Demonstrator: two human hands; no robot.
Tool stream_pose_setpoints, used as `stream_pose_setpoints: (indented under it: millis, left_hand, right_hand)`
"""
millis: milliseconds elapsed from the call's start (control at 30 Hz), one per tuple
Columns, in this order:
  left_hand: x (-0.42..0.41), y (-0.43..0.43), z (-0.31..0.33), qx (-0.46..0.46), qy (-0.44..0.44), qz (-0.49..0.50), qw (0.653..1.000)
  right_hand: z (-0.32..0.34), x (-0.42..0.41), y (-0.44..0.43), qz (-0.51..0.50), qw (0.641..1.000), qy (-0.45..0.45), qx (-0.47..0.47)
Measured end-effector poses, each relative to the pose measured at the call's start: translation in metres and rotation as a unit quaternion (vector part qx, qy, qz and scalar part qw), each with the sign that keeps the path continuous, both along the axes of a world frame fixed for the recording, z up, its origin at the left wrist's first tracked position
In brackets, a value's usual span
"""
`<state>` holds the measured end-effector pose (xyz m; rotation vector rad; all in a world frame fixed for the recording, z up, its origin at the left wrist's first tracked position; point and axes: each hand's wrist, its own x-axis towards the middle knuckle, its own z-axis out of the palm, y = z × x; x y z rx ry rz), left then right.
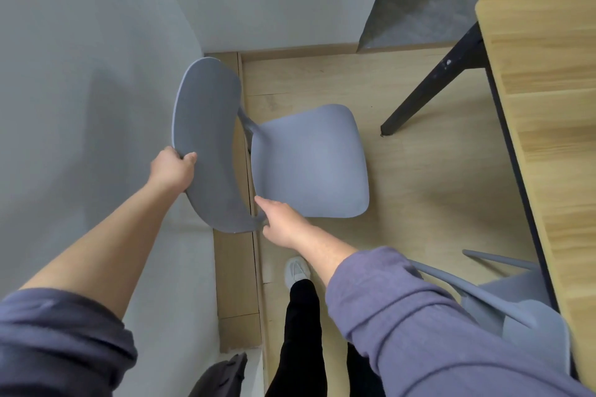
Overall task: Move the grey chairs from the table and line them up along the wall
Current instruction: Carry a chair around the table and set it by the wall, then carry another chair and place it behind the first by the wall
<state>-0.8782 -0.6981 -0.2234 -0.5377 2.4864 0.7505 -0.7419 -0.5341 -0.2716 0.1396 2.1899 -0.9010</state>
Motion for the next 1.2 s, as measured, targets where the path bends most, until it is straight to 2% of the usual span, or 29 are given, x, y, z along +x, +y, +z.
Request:
stream_pose_setpoints:
  millis: [100,267,400,500,600,700,867,1200]
  left_hand:
    - [0.010,0.010,0.004,-0.014,0.008,0.026,1.000]
    - [0.053,0.025,0.009,0.022,0.060,0.075,0.995]
    - [0.092,0.041,0.018,-0.009,0.147,0.061,0.987]
    - [0.131,0.061,0.025,0.012,0.174,0.029,0.984]
    - [0.180,0.085,0.033,0.070,0.171,-0.012,0.983]
    - [0.232,0.104,0.034,0.091,0.163,-0.033,0.982]
    - [0.315,0.124,0.041,0.134,0.157,-0.008,0.978]
    - [0.434,0.141,0.024,0.163,0.064,-0.073,0.982]
  right_hand:
    - [0.013,0.001,0.021,-0.041,0.999,0.032,0.010]
    - [0.041,0.021,0.054,-0.097,0.993,0.068,0.003]
    - [0.059,0.051,0.080,-0.147,0.985,0.092,-0.011]
    - [0.067,0.086,0.101,-0.195,0.974,0.109,-0.033]
    - [0.073,0.124,0.120,-0.231,0.963,0.124,-0.054]
    - [0.075,0.161,0.138,-0.260,0.952,0.144,-0.078]
    - [0.083,0.224,0.160,-0.301,0.933,0.160,-0.119]
    - [0.086,0.340,0.175,-0.380,0.896,0.194,-0.122]
